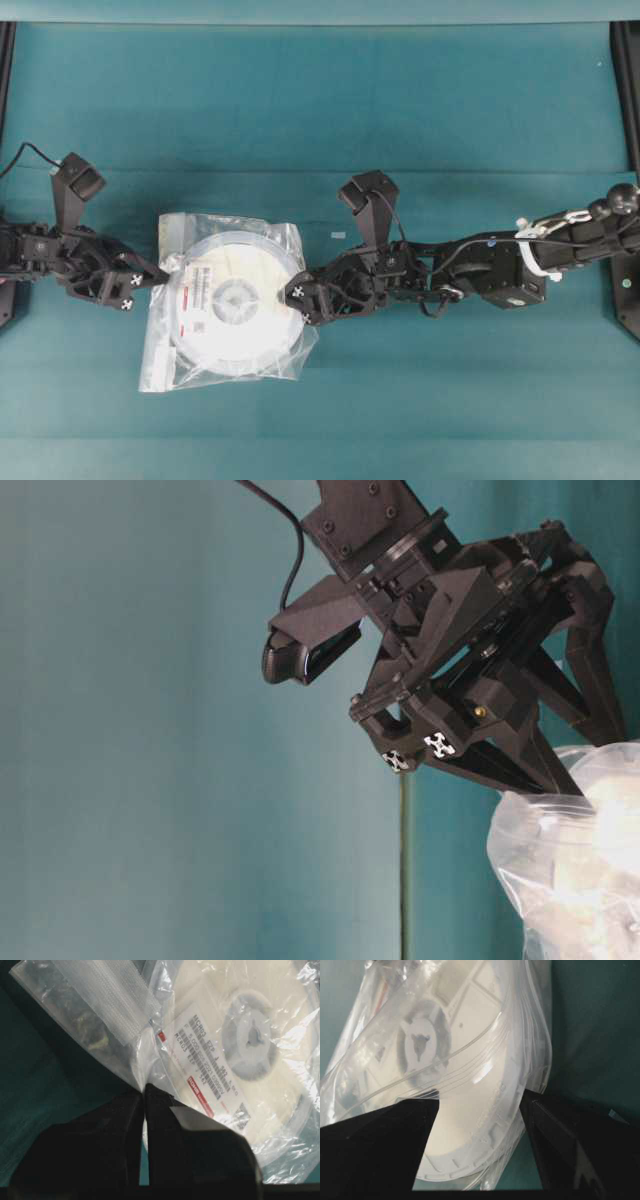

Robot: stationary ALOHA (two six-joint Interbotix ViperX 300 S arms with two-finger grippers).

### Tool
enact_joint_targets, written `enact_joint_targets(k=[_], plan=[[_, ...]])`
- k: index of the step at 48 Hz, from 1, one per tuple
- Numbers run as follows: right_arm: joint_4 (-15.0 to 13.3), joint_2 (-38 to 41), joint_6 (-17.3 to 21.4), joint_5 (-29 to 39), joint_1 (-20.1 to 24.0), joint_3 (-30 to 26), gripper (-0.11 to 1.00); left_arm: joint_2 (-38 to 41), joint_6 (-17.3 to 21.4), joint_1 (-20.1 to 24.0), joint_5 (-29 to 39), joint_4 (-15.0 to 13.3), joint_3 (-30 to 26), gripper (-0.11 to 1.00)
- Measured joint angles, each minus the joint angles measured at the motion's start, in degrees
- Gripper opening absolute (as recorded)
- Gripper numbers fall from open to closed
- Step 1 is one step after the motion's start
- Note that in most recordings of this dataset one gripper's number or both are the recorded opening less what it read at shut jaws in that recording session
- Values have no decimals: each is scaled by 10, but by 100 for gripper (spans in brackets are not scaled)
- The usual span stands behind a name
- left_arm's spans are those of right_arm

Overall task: Take out the reel from the clear zip bag.
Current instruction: 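Reach the right gripper into the bag opening toward the white reel, then grip the white reel's rim inside the bag with the right gripper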

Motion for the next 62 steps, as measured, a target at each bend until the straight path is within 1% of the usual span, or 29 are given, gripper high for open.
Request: enact_joint_targets(k=[9, 15, 37, 48, 55, 62], plan=[[5, -11, 22, -2, 0, 20, 87, 1, 0, 1, 0, 0, -1, 1], [5, -30, 29, -2, 0, 34, 87, 1, 0, 0, 1, 0, -1, 1], [5, -40, 38, 8, 11, 25, 86, 3, 0, 2, 1, 0, -1, 1], [4, -64, 49, 18, 11, 38, 86, 3, 0, 2, 1, 0, -1, 1], [5, -61, 49, 19, 11, 36, 87, 3, 0, 2, 1, 0, -1, 1], [5, -40, 49, 22, 11, 22, 86, 3, 0, 3, 0, 0, -1, 1]])
